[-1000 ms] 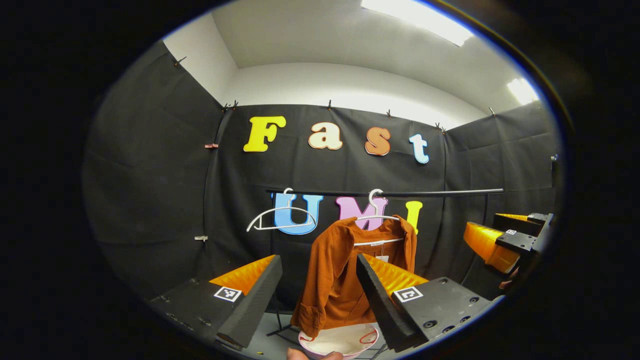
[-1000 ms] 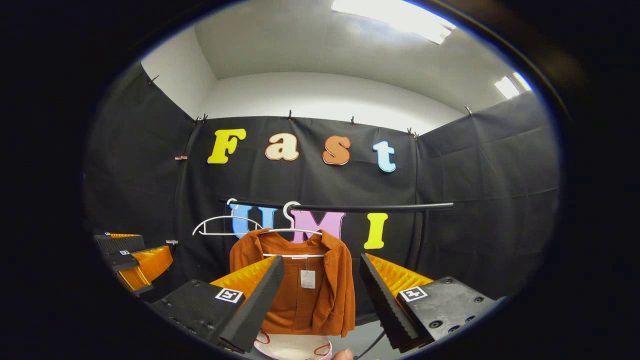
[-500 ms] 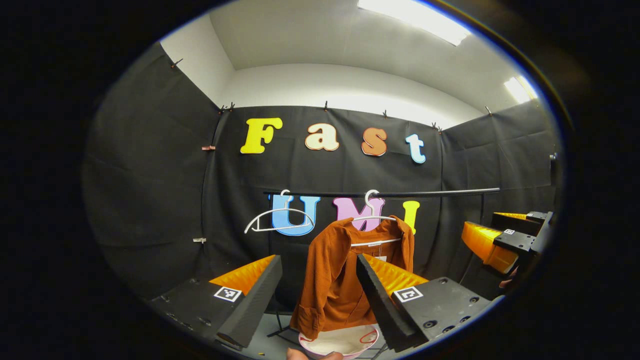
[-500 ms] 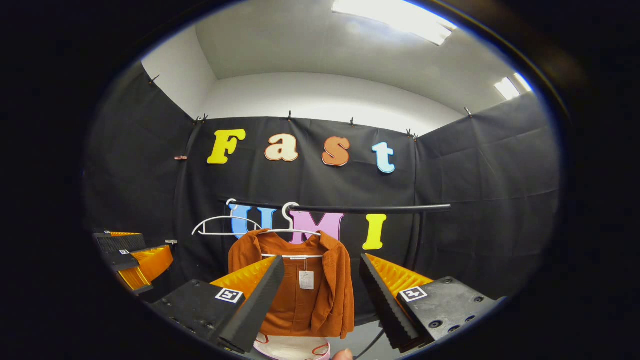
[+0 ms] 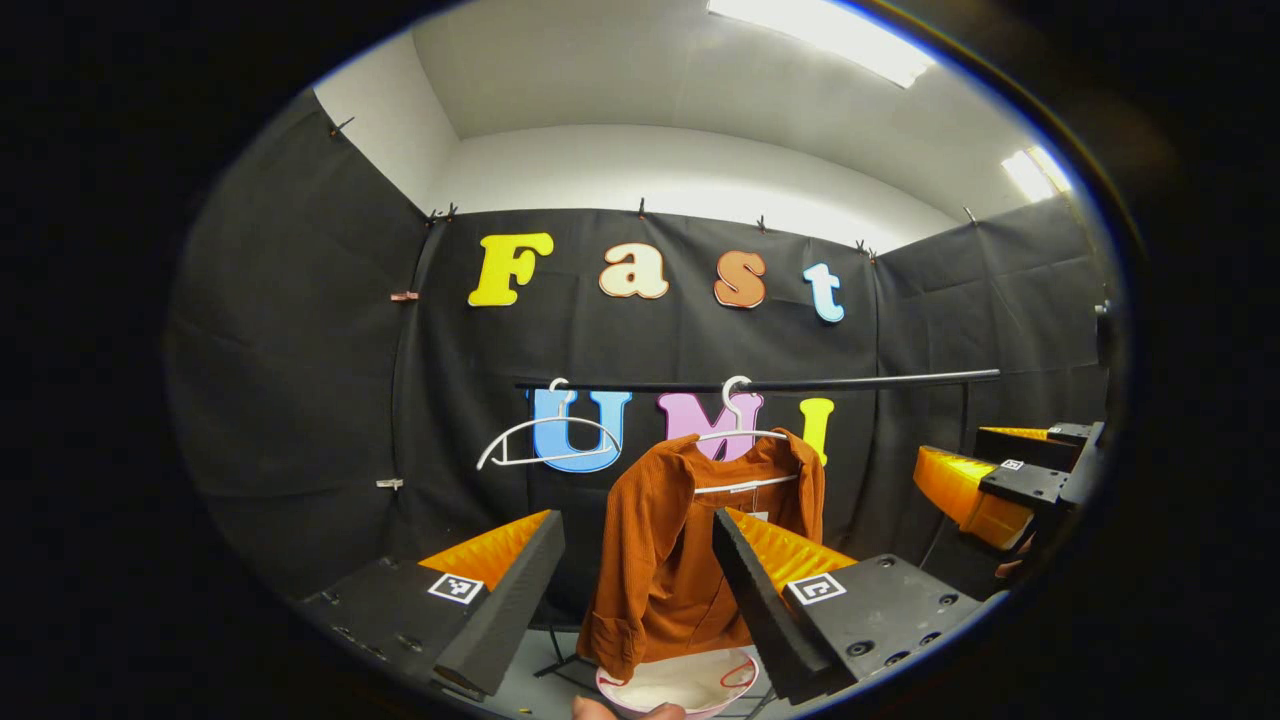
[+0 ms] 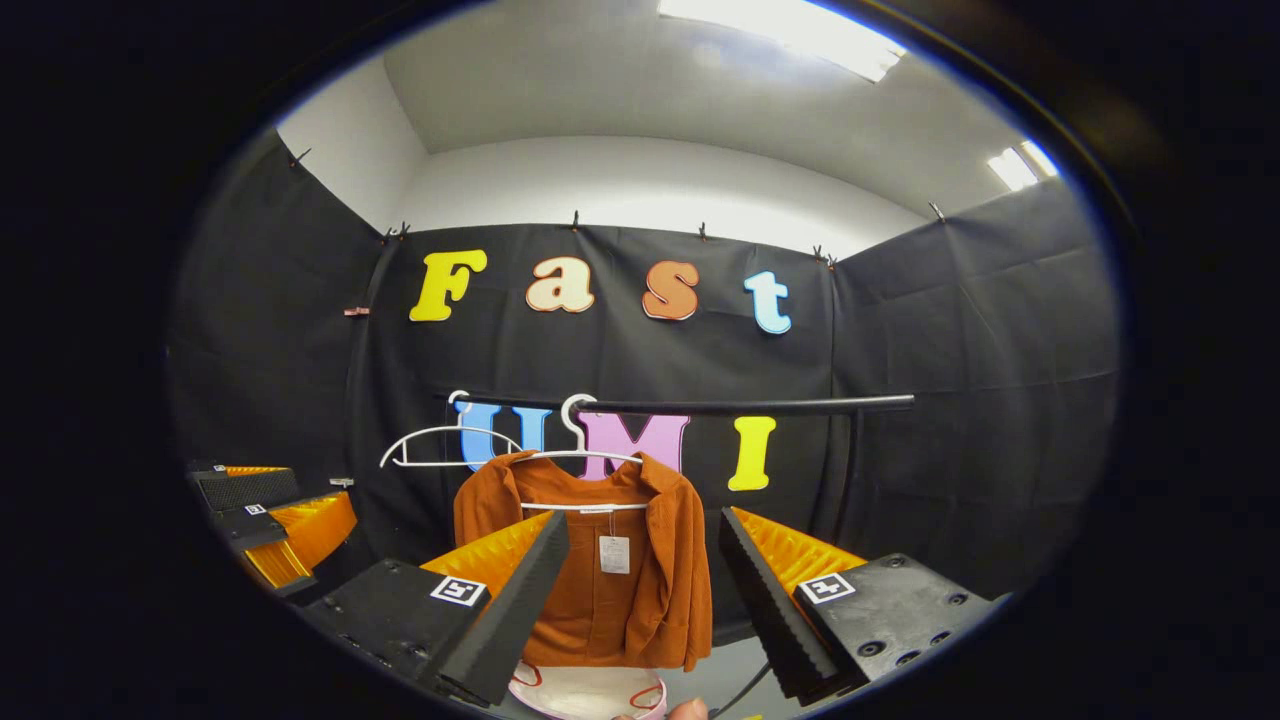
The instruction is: Grasp the clothes on the hanger with both hands and then place them into the laundry hamper below.
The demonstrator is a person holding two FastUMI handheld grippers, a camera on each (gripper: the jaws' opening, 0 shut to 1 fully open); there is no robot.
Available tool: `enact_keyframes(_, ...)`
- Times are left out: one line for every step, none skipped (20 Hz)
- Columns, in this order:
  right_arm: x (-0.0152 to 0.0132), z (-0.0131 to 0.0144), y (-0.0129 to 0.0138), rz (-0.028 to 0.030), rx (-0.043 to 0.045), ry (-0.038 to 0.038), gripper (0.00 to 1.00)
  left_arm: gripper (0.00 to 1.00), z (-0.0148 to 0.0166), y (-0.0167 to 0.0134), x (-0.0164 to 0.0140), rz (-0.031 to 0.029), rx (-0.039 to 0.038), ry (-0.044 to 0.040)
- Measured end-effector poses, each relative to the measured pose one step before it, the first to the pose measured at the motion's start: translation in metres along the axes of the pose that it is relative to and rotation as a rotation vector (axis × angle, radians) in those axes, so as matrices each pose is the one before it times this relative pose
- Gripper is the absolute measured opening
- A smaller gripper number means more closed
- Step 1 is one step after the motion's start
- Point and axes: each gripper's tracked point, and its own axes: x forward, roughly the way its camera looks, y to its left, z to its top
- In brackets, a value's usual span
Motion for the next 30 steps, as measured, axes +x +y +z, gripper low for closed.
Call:
enact_keyframes(0.00657, -0.00080, -0.00237, -0.00076, -0.00082, -0.00228, 0.97, 0.94, -0.00042, -0.00523, 0.00839, -0.00461, 0.00097, -0.00077)
enact_keyframes(0.00711, -0.00168, -0.00275, -0.00133, 0.00075, -0.00060, 0.97, 0.94, -0.00284, -0.00517, 0.00831, -0.00571, 0.00120, -0.00100)
enact_keyframes(0.00649, -0.00088, -0.00285, 0.00003, 0.00078, -0.00329, 0.97, 0.94, -0.00143, -0.00547, 0.00901, -0.00572, 0.00158, 0.00042)
enact_keyframes(0.00616, -0.00216, -0.00251, -0.00007, -0.00020, -0.00094, 0.97, 0.94, -0.00389, -0.00546, 0.00891, -0.00660, 0.00241, 0.00372)
enact_keyframes(0.00655, -0.00169, -0.00202, 0.00312, 0.00071, -0.00194, 0.97, 0.94, -0.00240, -0.00524, 0.01061, -0.00326, 0.00385, 0.00166)
enact_keyframes(0.00633, -0.00256, -0.00108, 0.00736, 0.00064, -0.00077, 0.97, 0.94, -0.00326, -0.00461, 0.01159, 0.00021, 0.00664, 0.00564)
enact_keyframes(0.00706, -0.00224, -0.00178, 0.00573, 0.00086, -0.00332, 0.97, 0.94, -0.00344, -0.00527, 0.01242, -0.00007, 0.00707, 0.00421)
enact_keyframes(0.00592, -0.00312, -0.00316, 0.00421, 0.00199, 0.00042, 0.98, 0.94, -0.00286, -0.00578, 0.01224, 0.00062, 0.00618, 0.00021)
enact_keyframes(0.00659, -0.00325, -0.00255, 0.00290, 0.00579, -0.00092, 0.97, 0.94, -0.00096, -0.00429, 0.01262, 0.00475, 0.00666, -0.00857)
enact_keyframes(0.00505, -0.00385, -0.00268, 0.00394, 0.00638, 0.00296, 0.98, 0.94, -0.00002, -0.00229, 0.01332, 0.00535, 0.00899, -0.01400)
enact_keyframes(0.00579, -0.00389, -0.00214, 0.00425, 0.00567, 0.00160, 0.98, 0.94, -0.00051, -0.00241, 0.01431, 0.01116, 0.00991, -0.01618)
enact_keyframes(0.00572, -0.00522, -0.00326, 0.00192, 0.00301, 0.00613, 0.96, 0.94, -0.00428, -0.00157, 0.01218, 0.00766, 0.00774, -0.00459)
enact_keyframes(0.00594, -0.00493, -0.00407, 0.00399, 0.00217, 0.00684, 0.98, 0.94, -0.00459, -0.00161, 0.01374, 0.00884, 0.00296, 0.00046)
enact_keyframes(0.00500, -0.00546, -0.00271, 0.00237, 0.00153, 0.00828, 0.96, 0.94, -0.00763, -0.00265, 0.01375, 0.00545, 0.00479, 0.00930)
enact_keyframes(0.00487, -0.00477, -0.00316, 0.00293, -0.00032, 0.00678, 0.98, 0.91, -0.00532, -0.00022, 0.01338, 0.01011, 0.00529, 0.00593)
enact_keyframes(0.00495, -0.00473, -0.00242, 0.00334, -0.00309, 0.00649, 0.98, 0.94, -0.00527, -0.00079, 0.01301, 0.01144, 0.00571, 0.00599)
enact_keyframes(0.00459, -0.00371, -0.00312, 0.00258, -0.00494, 0.00544, 0.98, 0.94, -0.00464, 0.00107, 0.01325, 0.01412, 0.00173, 0.00361)
enact_keyframes(0.00538, -0.00451, -0.00270, 0.00362, -0.00442, 0.00351, 0.97, 0.93, -0.00602, -0.00063, 0.01471, 0.01374, 0.00057, 0.00069)
enact_keyframes(0.00484, -0.00363, -0.00257, 0.00182, -0.00069, 0.00310, 0.98, 0.91, -0.00469, -0.00013, 0.01247, 0.01240, 0.00240, 0.00024)
enact_keyframes(0.00465, -0.00400, -0.00221, 0.00111, 0.00317, 0.00499, 0.97, 0.91, -0.00409, 0.00158, 0.01231, 0.01611, 0.00416, 0.00257)
enact_keyframes(0.00561, -0.00411, -0.00143, 0.00203, 0.00653, 0.00576, 0.98, 0.90, -0.00619, 0.00344, 0.01053, 0.01559, 0.00057, 0.00728)
enact_keyframes(0.00682, -0.00460, -0.00056, 0.00230, 0.00608, 0.00305, 0.98, 0.89, -0.00380, 0.00101, 0.01061, 0.00862, -0.00613, 0.00561)
enact_keyframes(0.00724, -0.00366, 0.00032, 0.00413, 0.00459, -0.00133, 0.98, 0.87, -0.00245, -0.00037, 0.00868, 0.00461, -0.00771, 0.00537)
enact_keyframes(0.00641, -0.00382, 0.00040, 0.00245, 0.00158, -0.00338, 0.98, 0.86, -0.00312, -0.00026, 0.00775, 0.00397, -0.00365, 0.00514)
enact_keyframes(0.00781, -0.00329, -0.00020, 0.00187, 0.00129, -0.00465, 0.98, 0.82, -0.00157, 0.00229, 0.00806, 0.01099, 0.00477, 0.00623)
enact_keyframes(0.00693, -0.00236, 0.00196, 0.00240, 0.00244, -0.00767, 0.99, 0.80, -0.00227, 0.00236, 0.00389, 0.01185, 0.00723, 0.00221)
enact_keyframes(0.00914, -0.00180, 0.00223, 0.00243, 0.00192, -0.00745, 0.98, 0.75, -0.00175, 0.00135, 0.00451, 0.00838, 0.00595, -0.00023)
enact_keyframes(0.00930, -0.00186, 0.00238, 0.00405, 0.00094, -0.01115, 0.98, 0.71, 0.00079, 0.00170, 0.00347, 0.00804, 0.00455, 0.00026)
enact_keyframes(0.01041, -0.00375, 0.00230, 0.00248, -0.00030, -0.00674, 0.99, 0.63, -0.00084, 0.00278, 0.00380, 0.01046, 0.00340, 0.00362)
enact_keyframes(0.01125, -0.00456, 0.00232, 0.00399, -0.00093, -0.00677, 0.98, 0.60, -0.00254, 0.00246, 0.00214, 0.01059, 0.00169, 0.00259)
